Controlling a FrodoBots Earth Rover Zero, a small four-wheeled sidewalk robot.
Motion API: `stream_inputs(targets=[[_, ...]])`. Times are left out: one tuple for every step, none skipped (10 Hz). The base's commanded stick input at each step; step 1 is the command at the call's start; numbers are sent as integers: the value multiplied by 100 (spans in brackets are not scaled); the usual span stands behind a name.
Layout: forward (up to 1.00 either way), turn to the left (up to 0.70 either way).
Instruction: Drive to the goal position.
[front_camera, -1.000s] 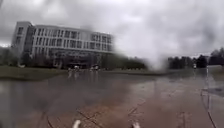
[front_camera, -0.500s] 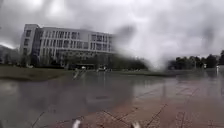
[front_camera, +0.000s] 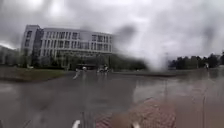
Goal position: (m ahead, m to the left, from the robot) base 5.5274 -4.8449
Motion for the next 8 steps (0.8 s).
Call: stream_inputs(targets=[[70,0],[70,0],[70,0],[70,0],[70,0],[70,0],[70,4],[70,28]])
